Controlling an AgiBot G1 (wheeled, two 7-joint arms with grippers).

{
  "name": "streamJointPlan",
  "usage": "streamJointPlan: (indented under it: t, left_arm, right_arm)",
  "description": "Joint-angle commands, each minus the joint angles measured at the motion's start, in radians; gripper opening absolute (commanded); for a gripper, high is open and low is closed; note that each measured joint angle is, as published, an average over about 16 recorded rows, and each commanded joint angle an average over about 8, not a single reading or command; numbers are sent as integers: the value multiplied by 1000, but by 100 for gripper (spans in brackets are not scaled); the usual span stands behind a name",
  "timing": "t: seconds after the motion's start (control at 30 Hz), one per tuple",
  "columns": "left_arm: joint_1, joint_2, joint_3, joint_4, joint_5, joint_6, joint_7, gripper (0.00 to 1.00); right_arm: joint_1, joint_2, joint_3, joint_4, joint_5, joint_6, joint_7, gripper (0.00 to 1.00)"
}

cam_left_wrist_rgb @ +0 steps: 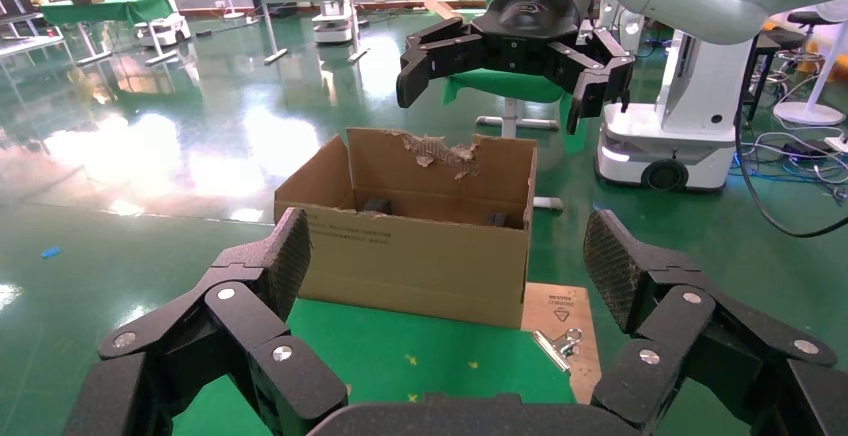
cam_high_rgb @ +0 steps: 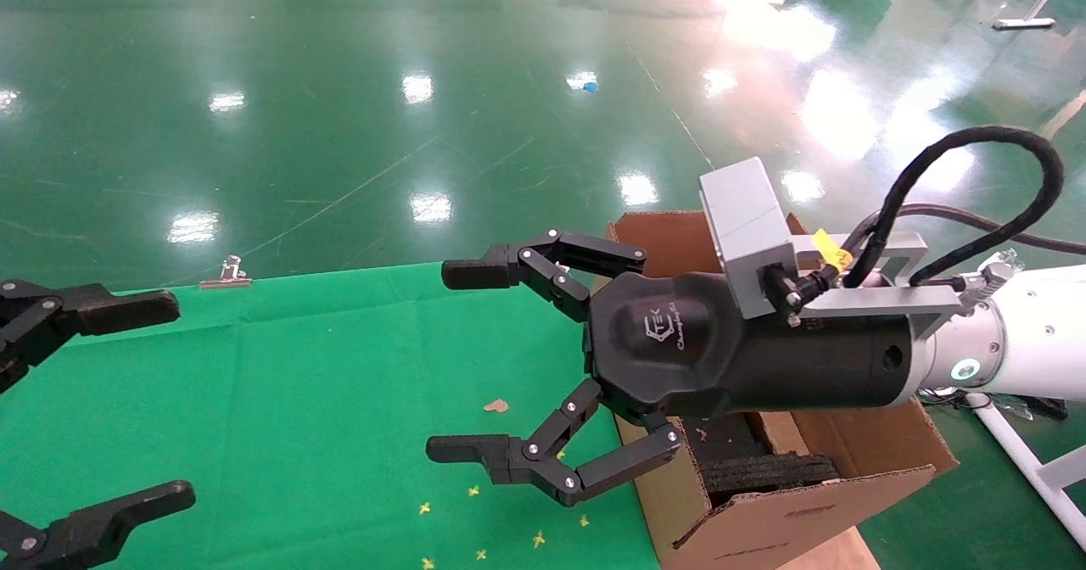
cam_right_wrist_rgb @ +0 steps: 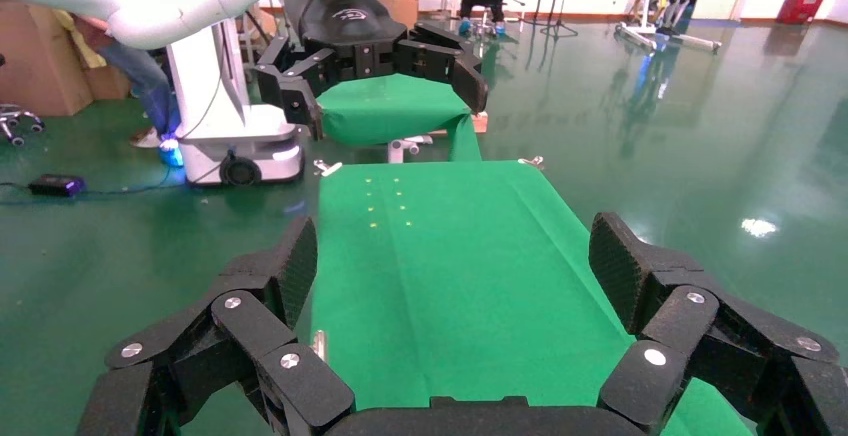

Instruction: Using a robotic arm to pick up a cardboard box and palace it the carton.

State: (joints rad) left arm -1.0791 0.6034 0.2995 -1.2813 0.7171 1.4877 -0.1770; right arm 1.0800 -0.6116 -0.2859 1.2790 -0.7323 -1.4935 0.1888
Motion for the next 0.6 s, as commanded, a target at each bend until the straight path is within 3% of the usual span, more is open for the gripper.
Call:
streamJointPlan:
  t: [0.03, 0.6]
  left_arm:
    - [0, 0, 0, 0, 0, 0, 0, 100]
    - [0, 0, 0, 0, 0, 0, 0, 100]
  right_arm:
    - [0, 0, 0, 0, 0, 0, 0, 100]
    - [0, 0, 0, 0, 0, 0, 0, 100]
